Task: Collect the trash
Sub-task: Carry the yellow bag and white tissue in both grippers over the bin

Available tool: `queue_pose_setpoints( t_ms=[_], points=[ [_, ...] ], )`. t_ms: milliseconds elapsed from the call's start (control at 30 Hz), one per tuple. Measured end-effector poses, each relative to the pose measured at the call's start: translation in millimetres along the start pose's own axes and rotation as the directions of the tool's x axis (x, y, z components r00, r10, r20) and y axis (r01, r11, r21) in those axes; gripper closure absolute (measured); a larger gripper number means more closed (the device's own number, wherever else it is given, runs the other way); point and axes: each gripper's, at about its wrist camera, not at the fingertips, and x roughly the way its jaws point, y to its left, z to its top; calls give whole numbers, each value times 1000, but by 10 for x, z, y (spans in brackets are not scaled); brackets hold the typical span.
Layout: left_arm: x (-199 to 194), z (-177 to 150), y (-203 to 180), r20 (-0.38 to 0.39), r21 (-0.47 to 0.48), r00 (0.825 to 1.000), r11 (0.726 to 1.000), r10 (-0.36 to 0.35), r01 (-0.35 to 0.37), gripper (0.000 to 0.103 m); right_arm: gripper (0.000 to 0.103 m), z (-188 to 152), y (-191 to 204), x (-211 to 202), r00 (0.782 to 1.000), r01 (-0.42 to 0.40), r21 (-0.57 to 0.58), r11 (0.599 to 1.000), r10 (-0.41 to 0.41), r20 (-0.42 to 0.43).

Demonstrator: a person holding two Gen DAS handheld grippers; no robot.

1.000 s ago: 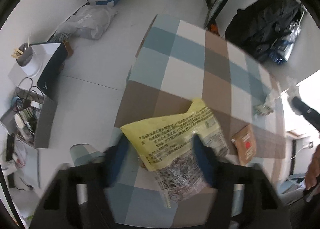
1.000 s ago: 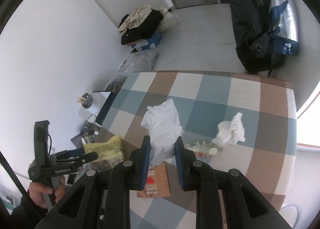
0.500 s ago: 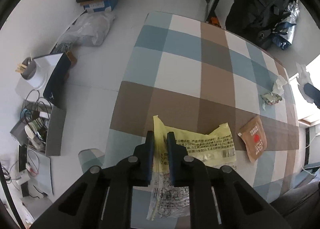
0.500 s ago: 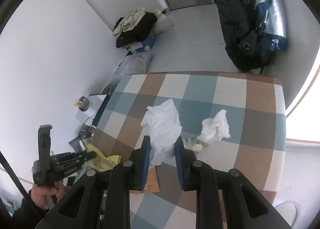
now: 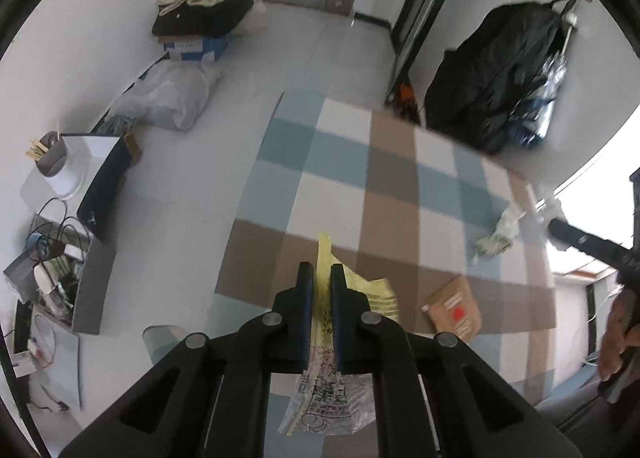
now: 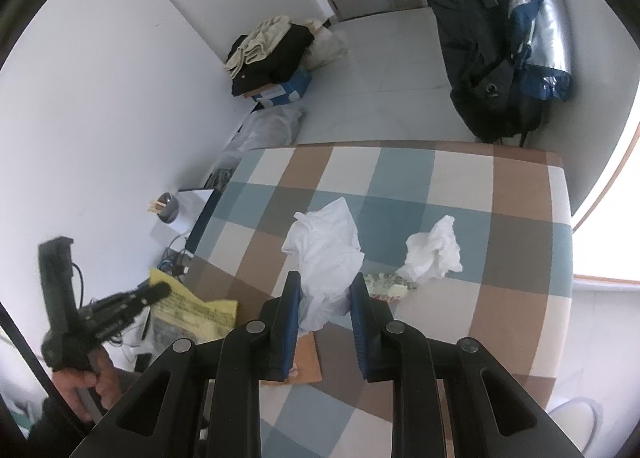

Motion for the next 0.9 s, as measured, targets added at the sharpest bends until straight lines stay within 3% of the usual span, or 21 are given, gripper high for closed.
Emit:
queue_pose_setpoints(
  t_ms=[333, 567, 900],
  points=[
    [-148, 17, -142, 74, 47, 997, 999, -18, 14, 99, 81, -135, 169, -195, 998, -14, -29, 999, 16, 58],
    [-315, 30, -251, 135, 45, 989, 998, -59, 53, 99, 81, -420, 362, -360, 997, -15, -63, 998, 20, 74],
    [-461, -77, -512, 168, 132, 984, 991, -60, 38, 99, 81, -862, 371, -760, 995, -17, -25, 1000, 19, 99]
  ],
)
